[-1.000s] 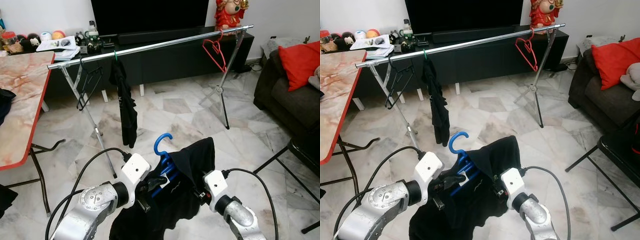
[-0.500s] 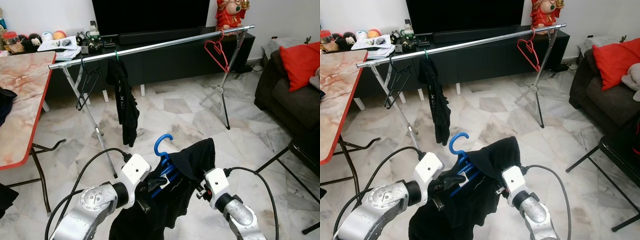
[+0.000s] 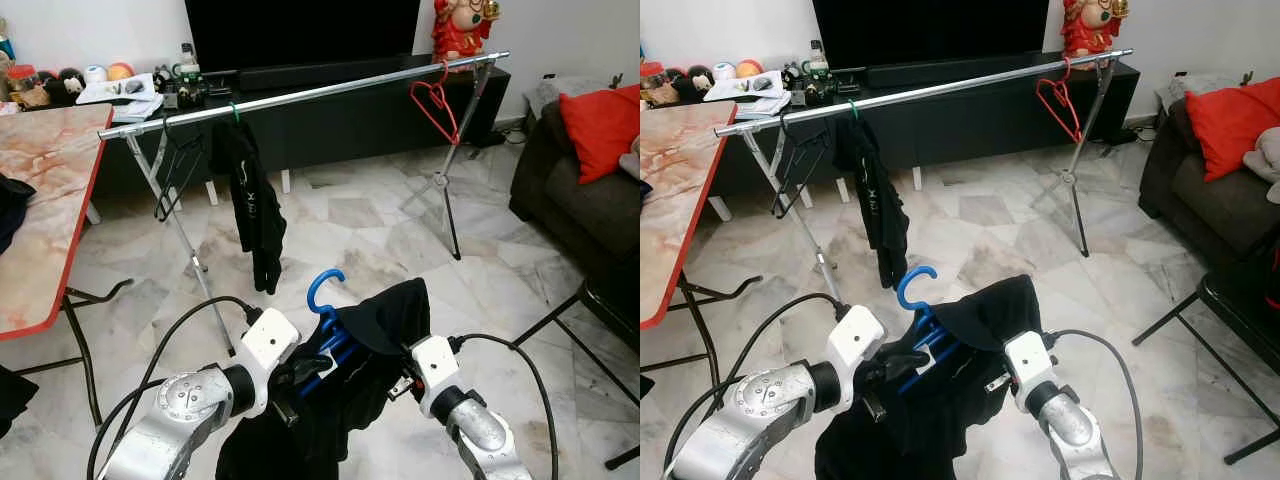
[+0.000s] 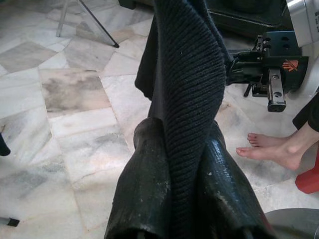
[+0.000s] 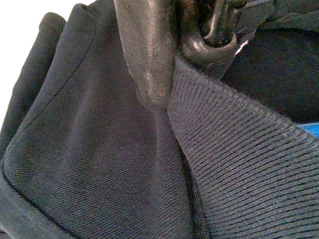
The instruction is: Hang hanger
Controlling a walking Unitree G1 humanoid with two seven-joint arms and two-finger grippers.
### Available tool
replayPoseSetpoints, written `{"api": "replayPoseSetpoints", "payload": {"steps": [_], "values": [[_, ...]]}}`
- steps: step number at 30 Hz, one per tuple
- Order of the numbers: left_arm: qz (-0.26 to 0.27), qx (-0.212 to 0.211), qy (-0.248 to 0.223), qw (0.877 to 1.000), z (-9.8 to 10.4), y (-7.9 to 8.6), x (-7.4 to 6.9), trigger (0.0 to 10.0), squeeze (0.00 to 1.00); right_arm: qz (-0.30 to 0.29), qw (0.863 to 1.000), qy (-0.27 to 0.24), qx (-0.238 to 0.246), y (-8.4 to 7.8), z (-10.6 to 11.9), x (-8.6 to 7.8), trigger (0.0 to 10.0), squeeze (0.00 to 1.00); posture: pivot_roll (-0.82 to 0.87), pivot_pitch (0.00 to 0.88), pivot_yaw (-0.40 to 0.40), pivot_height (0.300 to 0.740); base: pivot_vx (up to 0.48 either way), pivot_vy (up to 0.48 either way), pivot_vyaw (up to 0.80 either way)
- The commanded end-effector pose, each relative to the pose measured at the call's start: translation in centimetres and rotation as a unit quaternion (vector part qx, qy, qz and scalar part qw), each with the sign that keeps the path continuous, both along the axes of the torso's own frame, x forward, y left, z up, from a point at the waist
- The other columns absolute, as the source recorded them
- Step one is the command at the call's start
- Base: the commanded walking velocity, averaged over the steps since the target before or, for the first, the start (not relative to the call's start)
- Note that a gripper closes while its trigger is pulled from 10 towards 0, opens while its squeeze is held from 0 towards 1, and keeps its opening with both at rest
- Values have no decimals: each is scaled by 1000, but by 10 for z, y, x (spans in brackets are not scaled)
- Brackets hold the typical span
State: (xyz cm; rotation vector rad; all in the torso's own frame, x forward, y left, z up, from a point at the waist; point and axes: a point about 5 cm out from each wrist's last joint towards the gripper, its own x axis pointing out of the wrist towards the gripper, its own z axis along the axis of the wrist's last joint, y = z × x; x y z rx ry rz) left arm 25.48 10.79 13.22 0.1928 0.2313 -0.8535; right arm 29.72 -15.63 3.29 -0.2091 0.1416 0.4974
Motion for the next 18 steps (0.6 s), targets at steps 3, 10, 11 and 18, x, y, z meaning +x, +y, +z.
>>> {"api": "replayPoseSetpoints", "payload": {"steps": [3, 10, 11, 18], "values": [[1, 11, -11, 1000, 2, 8, 1, 10000, 0, -10, 1000, -3, -21, -8, 1, 2, 0, 0, 13, 44, 36, 740, 0, 0, 0], [5, 56, -5, 998, -9, 25, -1, 10000, 0, -38, 998, -7, -52, -28, 7, 7, 0, 0, 25, 48, 31, 740, 0, 0, 0], [5, 56, -5, 998, -9, 25, -1, 10000, 0, -38, 998, -7, -52, -28, 7, 7, 0, 0, 25, 48, 31, 740, 0, 0, 0], [-49, 141, 7, 989, -16, 64, -9, 10000, 0, -65, 993, -9, -100, -56, 13, 9, 0, 0, 25, 53, 25, 740, 0, 0, 0]]}}
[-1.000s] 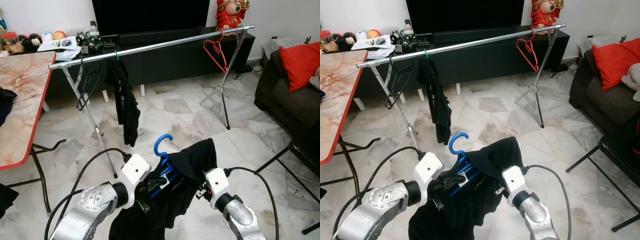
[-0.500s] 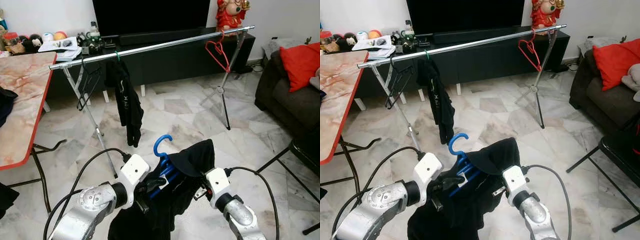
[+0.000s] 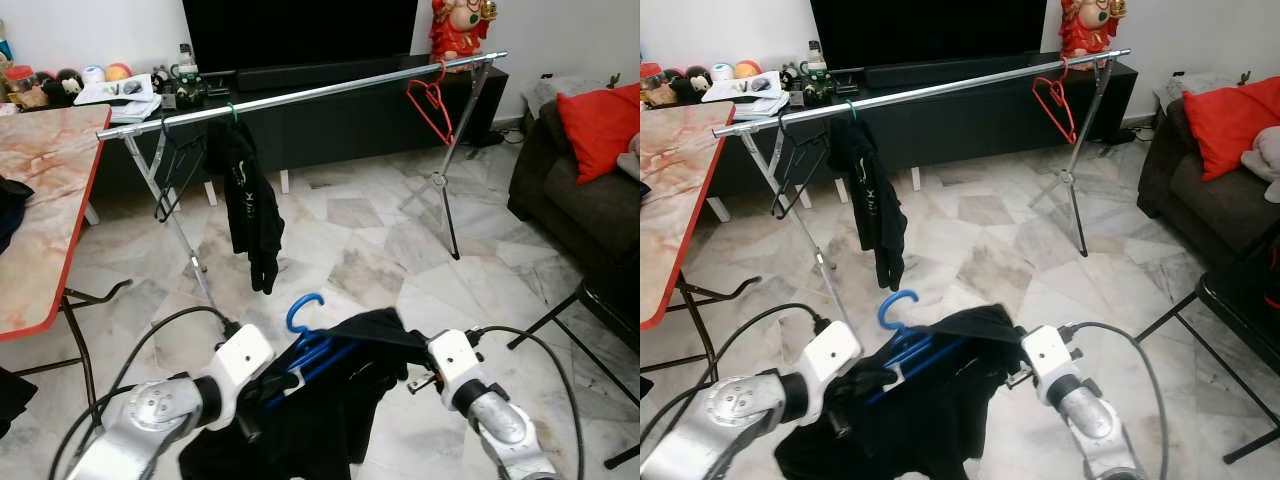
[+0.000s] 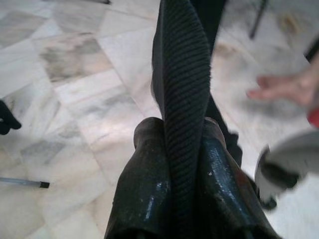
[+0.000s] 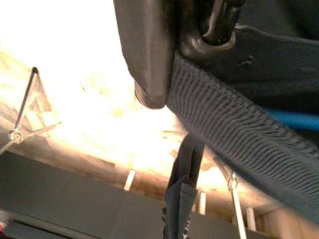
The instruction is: Hang hanger
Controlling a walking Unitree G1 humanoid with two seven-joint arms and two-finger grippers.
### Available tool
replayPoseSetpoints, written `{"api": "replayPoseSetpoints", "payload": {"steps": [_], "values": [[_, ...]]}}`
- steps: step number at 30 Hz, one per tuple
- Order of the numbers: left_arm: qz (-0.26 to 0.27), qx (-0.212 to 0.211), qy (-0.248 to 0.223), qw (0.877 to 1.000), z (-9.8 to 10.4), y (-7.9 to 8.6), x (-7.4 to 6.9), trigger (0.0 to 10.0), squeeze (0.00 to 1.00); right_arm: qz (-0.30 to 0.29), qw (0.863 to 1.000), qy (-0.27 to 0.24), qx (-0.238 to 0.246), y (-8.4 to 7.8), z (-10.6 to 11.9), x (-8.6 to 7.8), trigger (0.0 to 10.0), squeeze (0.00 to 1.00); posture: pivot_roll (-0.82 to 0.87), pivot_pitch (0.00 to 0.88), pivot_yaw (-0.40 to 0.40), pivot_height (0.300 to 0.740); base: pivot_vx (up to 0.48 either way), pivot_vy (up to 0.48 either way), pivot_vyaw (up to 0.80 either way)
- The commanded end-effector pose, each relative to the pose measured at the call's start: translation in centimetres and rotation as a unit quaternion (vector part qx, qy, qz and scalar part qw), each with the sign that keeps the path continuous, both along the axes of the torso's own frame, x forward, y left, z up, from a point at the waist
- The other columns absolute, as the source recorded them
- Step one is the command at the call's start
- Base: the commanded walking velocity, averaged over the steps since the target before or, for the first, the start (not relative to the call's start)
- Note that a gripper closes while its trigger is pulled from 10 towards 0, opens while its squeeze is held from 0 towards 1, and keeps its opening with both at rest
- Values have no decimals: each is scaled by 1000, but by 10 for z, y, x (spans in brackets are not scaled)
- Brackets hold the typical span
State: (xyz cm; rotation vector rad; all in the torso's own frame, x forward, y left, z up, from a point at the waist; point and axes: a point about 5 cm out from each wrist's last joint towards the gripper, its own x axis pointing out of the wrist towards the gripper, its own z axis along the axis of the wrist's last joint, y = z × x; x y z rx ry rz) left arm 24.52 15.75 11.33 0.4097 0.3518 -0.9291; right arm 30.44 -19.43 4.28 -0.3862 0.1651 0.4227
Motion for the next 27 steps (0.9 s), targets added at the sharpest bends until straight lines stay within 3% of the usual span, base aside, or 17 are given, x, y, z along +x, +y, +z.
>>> {"api": "replayPoseSetpoints", "payload": {"steps": [1, 5, 9, 10, 14, 17, 24, 27], "values": [[-15, 36, -8, 999, 3, 18, -1, 10000, 0, -40, 999, 2, -14, -22, 4, 2, 0, 0, 26, 53, 24, 740, 0, 0, 0], [-54, 49, 14, 997, 4, 24, -7, 10000, 0, -49, 998, 3, -29, -31, 7, 4, 0, 0, 25, 50, 20, 740, 0, 0, 0], [-85, 31, 47, 995, 7, 31, -14, 10000, 0, -52, 998, 0, -37, -37, 12, 6, 0, 0, 22, 52, 17, 740, 0, 0, 0], [-95, 14, 49, 994, 12, 37, -16, 10000, 0, -56, 997, 0, -45, -41, 14, 7, 0, 0, 23, 53, 13, 740, 0, 0, 0], [-132, 28, 69, 988, 17, 50, -24, 10000, 0, -57, 997, 3, -57, -44, 14, 7, 0, 0, 25, 55, 12, 740, 0, 0, 0], [-136, -2, 79, 988, 30, 63, -25, 10000, 0, -58, 996, 4, -64, -47, 14, 7, 0, 0, 22, 57, 11, 740, 0, 0, 0], [-124, 19, 78, 989, 32, 81, -26, 10000, 0, -62, 995, 12, -80, -54, 12, 4, 0, 0, 23, 60, 7, 740, 0, 0, 0], [-125, 1, 77, 989, 38, 83, -26, 10000, 0, -66, 994, 15, -84, -57, 12, 3, 0, 0, 19, 62, 4, 740, 0, 0, 0]]}}
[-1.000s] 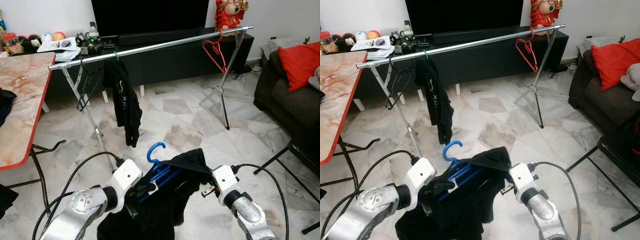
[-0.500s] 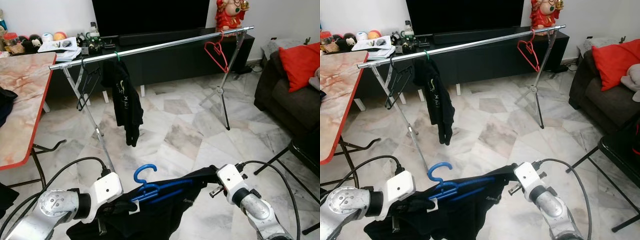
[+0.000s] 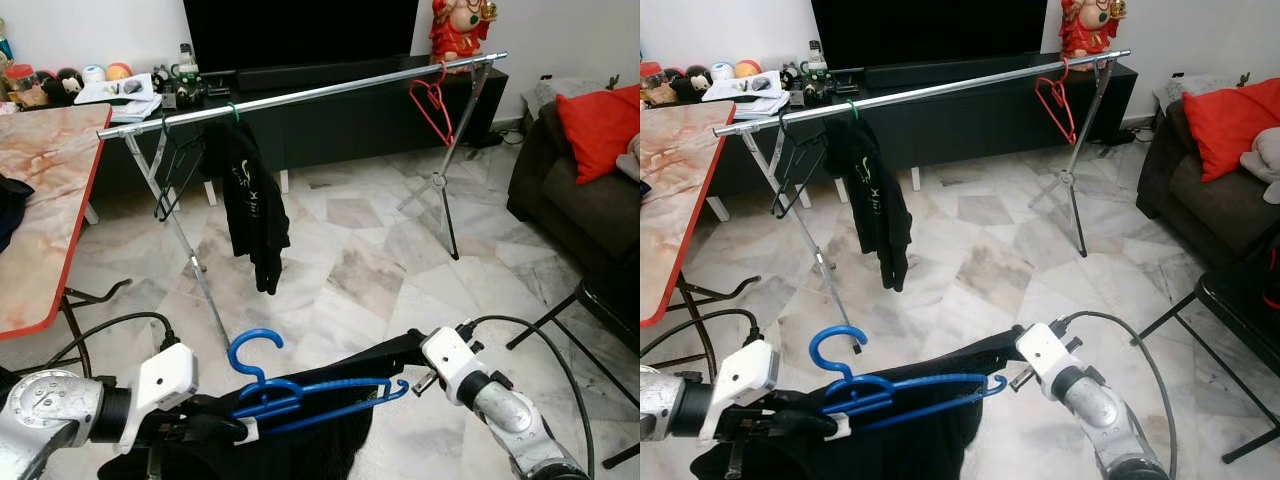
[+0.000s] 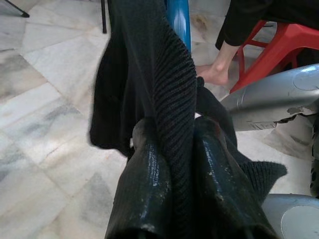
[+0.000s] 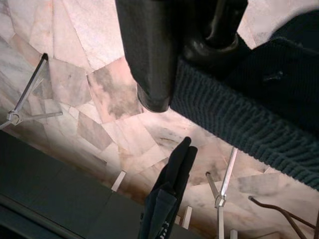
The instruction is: Hang hanger
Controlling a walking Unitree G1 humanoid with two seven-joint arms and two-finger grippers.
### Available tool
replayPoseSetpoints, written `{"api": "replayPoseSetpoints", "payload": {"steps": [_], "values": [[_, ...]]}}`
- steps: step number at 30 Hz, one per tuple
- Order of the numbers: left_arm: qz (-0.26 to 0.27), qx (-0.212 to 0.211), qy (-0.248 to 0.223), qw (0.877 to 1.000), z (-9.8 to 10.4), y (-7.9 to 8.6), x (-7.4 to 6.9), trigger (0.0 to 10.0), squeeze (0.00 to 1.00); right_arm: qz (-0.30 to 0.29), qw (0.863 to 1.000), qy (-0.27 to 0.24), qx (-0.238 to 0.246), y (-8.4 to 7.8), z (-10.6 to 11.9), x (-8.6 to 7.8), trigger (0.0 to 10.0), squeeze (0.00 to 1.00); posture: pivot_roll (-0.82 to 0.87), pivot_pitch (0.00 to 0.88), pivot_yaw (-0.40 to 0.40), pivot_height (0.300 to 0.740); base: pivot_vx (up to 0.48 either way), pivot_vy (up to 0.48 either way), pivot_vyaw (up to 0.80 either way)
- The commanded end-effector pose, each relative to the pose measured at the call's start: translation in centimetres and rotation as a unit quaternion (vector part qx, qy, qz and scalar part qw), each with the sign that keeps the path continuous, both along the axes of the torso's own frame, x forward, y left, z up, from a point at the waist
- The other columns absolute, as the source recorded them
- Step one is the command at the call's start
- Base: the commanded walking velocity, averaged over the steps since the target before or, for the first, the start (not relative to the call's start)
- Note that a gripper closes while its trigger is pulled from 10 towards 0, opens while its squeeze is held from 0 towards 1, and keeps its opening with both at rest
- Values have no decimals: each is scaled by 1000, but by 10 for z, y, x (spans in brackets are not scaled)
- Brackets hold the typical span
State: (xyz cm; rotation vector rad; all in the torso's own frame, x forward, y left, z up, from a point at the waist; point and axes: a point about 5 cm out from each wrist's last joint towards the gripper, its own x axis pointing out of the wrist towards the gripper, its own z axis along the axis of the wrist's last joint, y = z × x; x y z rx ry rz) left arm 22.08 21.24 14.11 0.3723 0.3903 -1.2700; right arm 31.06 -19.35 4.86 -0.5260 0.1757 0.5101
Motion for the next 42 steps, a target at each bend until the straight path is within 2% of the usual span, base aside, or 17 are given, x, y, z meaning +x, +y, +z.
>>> {"api": "replayPoseSetpoints", "payload": {"steps": [1, 4, 9, 10, 11, 12, 13, 14, 17, 19, 22, 25, 26, 32, 37, 38, 42], "values": [[29, 16, 10, 999, 12, 27, -1, 10000, 0, -116, 993, 6, -19, -58, 6, -4, 0, 0, 20, 61, 3, 740, 0, 0, 0], [25, -21, 6, 999, 17, 23, -1, 10000, 0, -124, 992, 6, -15, -60, 6, -4, 0, 0, 19, 62, 2, 740, 0, 0, 0], [3, 13, 22, 1000, 3, 16, -6, 10000, 0, -128, 992, 17, -11, -59, 2, -6, 0, 0, 18, 64, 0, 740, 0, 0, 0], [3, 15, 24, 1000, 2, 16, -7, 10000, 0, -128, 992, 21, -6, -59, 1, -6, 3490, 0, 17, 63, 0, 740, 0, 0, 0], [2, 19, 25, 1000, 1, 15, -7, 10000, 0, -126, 992, 25, 0, -58, 0, -6, 8196, 0, 17, 63, 0, 740, 0, 0, 0], [0, 25, 29, 999, -2, 15, -8, 10000, 0, -115, 992, 40, 16, -55, -1, -7, 10000, 553, 17, 63, 0, 740, 0, 0, 0], [0, 25, 29, 999, -2, 15, -8, 10000, 0, -115, 992, 40, 16, -55, -1, -7, 10000, 553, 17, 63, 0, 740, 0, 0, 0], [-3, 29, 32, 999, -3, 14, -9, 10000, 0, -96, 994, 52, 16, -52, -3, -8, 10000, 1000, 16, 64, -1, 740, 0, 0, 0], [-6, 32, 35, 999, -4, 14, -9, 10000, 0, -71, 995, 70, 11, -49, -7, -10, 10000, 1000, 16, 65, -1, 740, 0, 0, 0], [-9, 35, 36, 999, -6, 11, -10, 10000, 0, -28, 992, 116, 30, -43, -15, -17, 10000, 1000, 14, 64, 0, 740, 0, 0, 0], [-15, 33, 35, 999, -7, 7, -10, 10000, 0, -8, 988, 143, 51, -40, -18, -20, 10000, 1000, 14, 65, 1, 740, 0, 0, 0], [-23, 30, 35, 999, -7, 3, -11, 10000, 0, 30, 977, 199, 69, -36, -27, -29, 10000, 1000, 11, 67, 1, 740, 0, 0, 0], [-32, 32, 36, 998, -8, 0, -12, 10000, 0, 71, 965, 246, 55, -34, -35, -39, 10000, 1000, 12, 67, 1, 740, 0, 0, 0], [-75, 65, 46, 994, -14, -9, -19, 10000, 0, 127, 940, 316, 34, -33, -43, -50, 10000, 1000, 18, 75, 2, 740, 0, 0, 0], [-102, 78, 48, 991, -21, -17, -23, 10000, 0, 169, 925, 339, 16, -27, -43, -52, 10000, 1000, 17, 77, 5, 740, 0, 0, 0], [-96, 58, 45, 993, -19, -23, -21, 10000, 0, 178, 925, 336, 11, -25, -43, -52, 10000, 0, 16, 76, 5, 740, 0, 0, 0], [-65, 7, 45, 997, -13, -24, -16, 10000, 0, 204, 920, 334, 17, -20, -41, -53, 10000, 0, 10, 76, 6, 740, 0, 0, 0]]}}
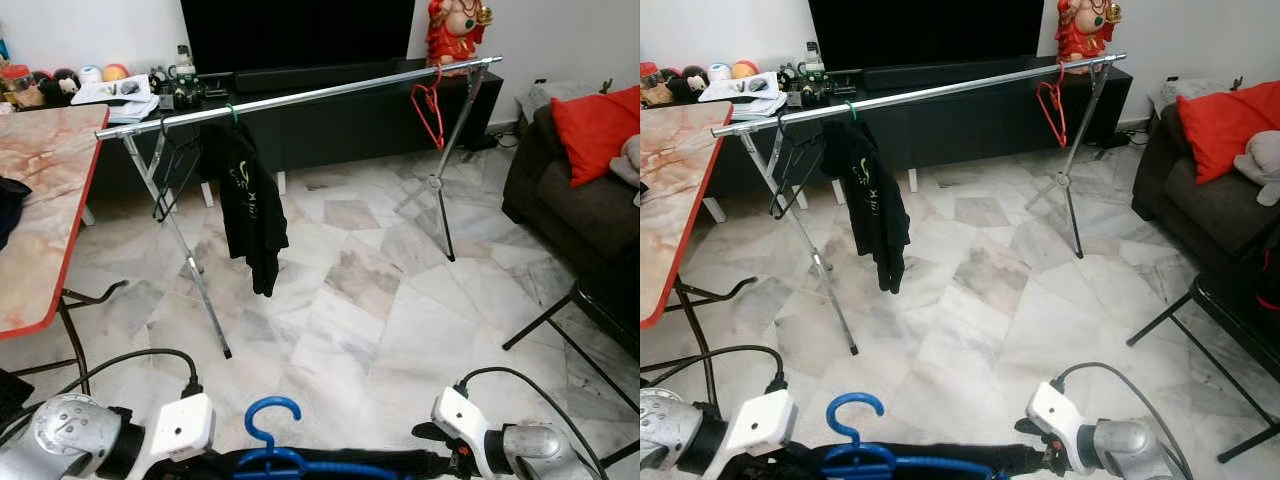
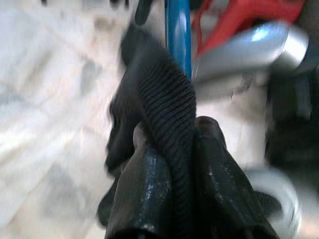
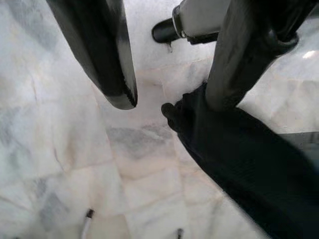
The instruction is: Hang hanger
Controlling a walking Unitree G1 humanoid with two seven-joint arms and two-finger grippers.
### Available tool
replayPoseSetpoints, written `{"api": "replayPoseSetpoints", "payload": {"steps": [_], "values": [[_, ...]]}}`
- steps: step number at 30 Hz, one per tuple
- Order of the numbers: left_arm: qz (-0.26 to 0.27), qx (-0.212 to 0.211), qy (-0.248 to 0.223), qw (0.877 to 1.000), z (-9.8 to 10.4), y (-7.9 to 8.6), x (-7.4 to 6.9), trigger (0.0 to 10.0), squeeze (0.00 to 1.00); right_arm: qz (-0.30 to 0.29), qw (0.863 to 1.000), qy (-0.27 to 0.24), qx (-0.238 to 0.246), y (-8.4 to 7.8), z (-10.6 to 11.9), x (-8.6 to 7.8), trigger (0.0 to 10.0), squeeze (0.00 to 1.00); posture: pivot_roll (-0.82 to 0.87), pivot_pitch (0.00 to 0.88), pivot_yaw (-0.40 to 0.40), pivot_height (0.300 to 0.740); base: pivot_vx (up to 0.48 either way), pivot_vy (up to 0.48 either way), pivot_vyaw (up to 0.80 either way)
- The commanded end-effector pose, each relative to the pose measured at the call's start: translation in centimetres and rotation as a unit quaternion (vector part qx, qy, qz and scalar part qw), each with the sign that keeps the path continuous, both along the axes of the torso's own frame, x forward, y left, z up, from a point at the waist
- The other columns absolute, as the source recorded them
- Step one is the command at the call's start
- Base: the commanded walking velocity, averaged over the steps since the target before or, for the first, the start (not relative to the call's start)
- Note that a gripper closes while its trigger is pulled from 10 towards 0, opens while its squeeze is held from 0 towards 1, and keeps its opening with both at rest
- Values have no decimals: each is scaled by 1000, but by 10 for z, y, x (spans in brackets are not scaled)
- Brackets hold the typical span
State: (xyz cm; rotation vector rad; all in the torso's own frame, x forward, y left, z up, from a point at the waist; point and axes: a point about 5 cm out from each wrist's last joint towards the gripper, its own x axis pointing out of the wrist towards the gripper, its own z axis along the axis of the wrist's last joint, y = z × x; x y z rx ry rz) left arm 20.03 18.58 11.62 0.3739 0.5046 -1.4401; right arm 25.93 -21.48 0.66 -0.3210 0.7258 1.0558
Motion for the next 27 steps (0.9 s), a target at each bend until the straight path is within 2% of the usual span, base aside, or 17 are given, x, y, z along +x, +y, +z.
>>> {"api": "replayPoseSetpoints", "payload": {"steps": [1, 3, 5, 6, 7, 8, 10, 11, 12, 13, 15, 16, 17, 19, 23, 25, 27], "values": [[19, -17, -18, 1000, 12, 7, 6, 10000, 0, 30, 1000, 2, 5, 1, 2, -3, 10000, 0, 7, 79, 5, 740, 0, 0, 0], [20, -14, -19, 1000, 13, 12, 5, 10000, 0, 39, 999, 10, 3, -1, 1, -6, 10000, 0, 9, 79, 4, 740, 0, 0, 0], [23, -42, -16, 999, 18, 12, 5, 10000, 0, 34, 999, 19, 11, -4, 1, -8, 10000, 0, 9, 76, 5, 740, 0, 0, 0], [25, -50, -13, 998, 19, 11, 5, 10000, 0, 29, 999, 19, 14, -4, 1, -8, 10000, 153, 9, 76, 5, 740, 0, 0, 0], [26, -55, -12, 998, 20, 11, 5, 10000, 0, 26, 999, 18, 15, -5, 1, -8, 10000, 153, 9, 76, 5, 740, 0, 0, 0], [29, -47, -13, 998, 17, 12, 6, 10000, 0, 16, 1000, 12, 19, -6, 3, -6, 10000, 800, 9, 74, 6, 740, 0, 0, 0], [30, -27, -12, 999, 12, 12, 6, 10000, 0, 9, 1000, -5, 24, -6, 6, -3, 10000, 784, 7, 71, 5, 740, 0, 0, 0], [30, -18, -11, 999, 9, 13, 6, 10000, 0, 2, 1000, -15, 27, -6, 8, 0, 10000, 102, 7, 71, 5, 740, 0, 0, 0], [31, -9, -10, 999, 7, 13, 6, 10000, 0, -9, 999, -26, 29, -7, 11, 3, 10000, 102, 5, 68, 6, 740, 0, 0, 0], [33, -1, -9, 999, 3, 13, 6, 10000, 0, -23, 999, -38, 30, -8, 14, 6, 10000, 0, -1, 65, 5, 740, 0, 0, 0], [54, 2, -12, 998, -2, 12, 10, 10000, 0, -63, 995, -76, -17, -17, 17, 14, 10000, 0, -11, 61, 5, 740, 0, 0, 0], [78, 10, -29, 996, -8, 13, 16, 10000, 0, -128, 985, -78, -82, -32, 13, 18, 10000, 0, -20, 56, 6, 740, 0, 0, 0], [84, 11, -35, 996, -9, 14, 17, 10000, 0, -144, 982, -72, -99, -36, 11, 17, 10000, 0, -20, 56, 6, 740, 0, 0, 0], [121, -24, -49, 991, -7, 11, 24, 10000, 0, -159, 970, -80, -167, -48, 3, 10, 10000, 0, -15, 55, 5, 740, 0, 0, 0], [160, -60, -72, 983, -3, 8, 32, 10000, 0, -213, 958, -81, -176, -52, -4, 4, 10000, 0, -15, 56, 4, 740, 0, 0, 0], [183, -77, -75, 977, -4, 5, 34, 10000, 0, -242, 941, -105, -214, -60, -6, 3, 10000, 0, -9, 67, 2, 740, 0, 0, 0], [204, -76, -76, 973, -9, 4, 37, 10000, 0, -302, 909, -164, -237, -70, 4, 12, 10000, 0, -9, 71, 2, 740, 0, 0, 0]]}}
